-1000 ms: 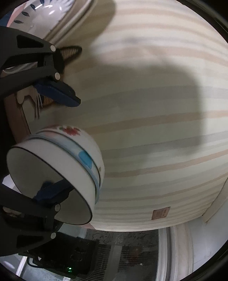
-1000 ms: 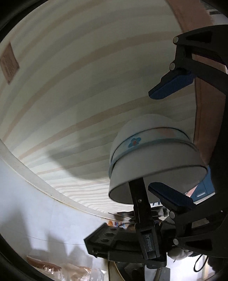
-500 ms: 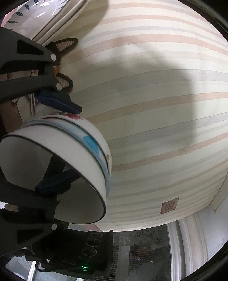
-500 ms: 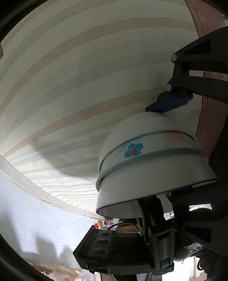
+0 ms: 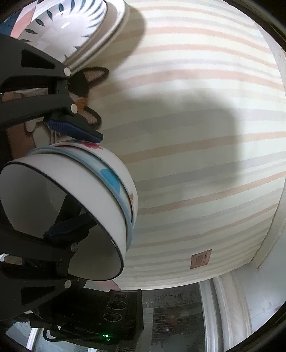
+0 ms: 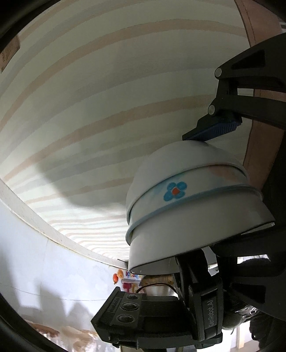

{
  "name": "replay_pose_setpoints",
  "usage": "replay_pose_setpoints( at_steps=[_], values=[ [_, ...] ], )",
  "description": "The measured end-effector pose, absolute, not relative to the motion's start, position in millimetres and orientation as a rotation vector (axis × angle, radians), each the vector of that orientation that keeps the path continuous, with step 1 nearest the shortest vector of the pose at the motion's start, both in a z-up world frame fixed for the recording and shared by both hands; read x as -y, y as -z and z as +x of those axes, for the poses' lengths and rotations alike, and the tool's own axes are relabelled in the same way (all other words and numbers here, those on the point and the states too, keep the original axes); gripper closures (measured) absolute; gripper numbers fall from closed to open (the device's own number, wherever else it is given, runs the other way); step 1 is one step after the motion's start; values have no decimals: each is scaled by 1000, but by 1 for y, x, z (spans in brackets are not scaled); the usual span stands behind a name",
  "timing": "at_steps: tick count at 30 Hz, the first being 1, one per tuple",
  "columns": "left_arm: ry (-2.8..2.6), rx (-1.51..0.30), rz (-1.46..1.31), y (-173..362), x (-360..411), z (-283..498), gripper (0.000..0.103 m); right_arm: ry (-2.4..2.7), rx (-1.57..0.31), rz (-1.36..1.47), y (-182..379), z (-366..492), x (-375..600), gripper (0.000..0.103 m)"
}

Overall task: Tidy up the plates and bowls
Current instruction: 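Lift the bowl stack with both grippers and carry it over the plate stack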

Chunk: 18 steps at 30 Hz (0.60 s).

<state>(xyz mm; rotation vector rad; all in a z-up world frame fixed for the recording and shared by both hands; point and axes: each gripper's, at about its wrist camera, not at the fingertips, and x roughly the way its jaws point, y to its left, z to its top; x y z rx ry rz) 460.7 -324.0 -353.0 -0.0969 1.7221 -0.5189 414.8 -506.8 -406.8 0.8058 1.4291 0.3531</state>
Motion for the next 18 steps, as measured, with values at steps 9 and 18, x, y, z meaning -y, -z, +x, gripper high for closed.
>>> replay_pose_setpoints(
  at_steps=[9,18],
  values=[
    [478,-1717,-117,330,274,461,41,-404,-1461,811,390,421,461,41],
    [431,-1684,-157,316,210,464,40,-453,-1471,759,373,423,382,42]
  ],
)
